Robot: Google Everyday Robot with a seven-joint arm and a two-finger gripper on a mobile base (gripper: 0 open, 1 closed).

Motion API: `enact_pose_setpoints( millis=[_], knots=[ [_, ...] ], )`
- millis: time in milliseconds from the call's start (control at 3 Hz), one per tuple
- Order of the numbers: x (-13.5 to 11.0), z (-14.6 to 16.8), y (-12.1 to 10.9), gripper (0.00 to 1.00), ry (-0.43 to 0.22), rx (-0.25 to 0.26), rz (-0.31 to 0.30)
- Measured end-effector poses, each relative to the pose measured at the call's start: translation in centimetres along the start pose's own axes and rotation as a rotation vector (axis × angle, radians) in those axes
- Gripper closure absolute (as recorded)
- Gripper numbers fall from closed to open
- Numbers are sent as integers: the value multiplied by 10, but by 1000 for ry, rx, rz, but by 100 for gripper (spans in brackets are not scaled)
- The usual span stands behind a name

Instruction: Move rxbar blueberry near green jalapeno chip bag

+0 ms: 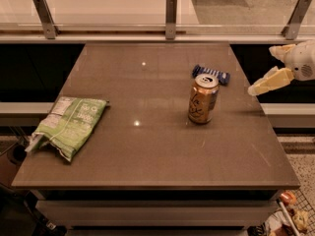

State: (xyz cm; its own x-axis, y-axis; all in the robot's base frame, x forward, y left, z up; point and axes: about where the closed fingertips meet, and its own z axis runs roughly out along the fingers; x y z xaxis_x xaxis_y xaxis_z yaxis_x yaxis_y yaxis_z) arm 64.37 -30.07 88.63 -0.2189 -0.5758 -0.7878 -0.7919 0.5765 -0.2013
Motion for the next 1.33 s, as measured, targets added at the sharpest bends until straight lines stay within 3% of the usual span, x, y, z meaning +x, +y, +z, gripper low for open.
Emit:
enact_pose_setpoints(
  millis=[667,1333],
  knots=[
    [-4,12,-4,0,-30,-27,11],
    [-15,58,-7,0,-104,-103,29]
  ],
)
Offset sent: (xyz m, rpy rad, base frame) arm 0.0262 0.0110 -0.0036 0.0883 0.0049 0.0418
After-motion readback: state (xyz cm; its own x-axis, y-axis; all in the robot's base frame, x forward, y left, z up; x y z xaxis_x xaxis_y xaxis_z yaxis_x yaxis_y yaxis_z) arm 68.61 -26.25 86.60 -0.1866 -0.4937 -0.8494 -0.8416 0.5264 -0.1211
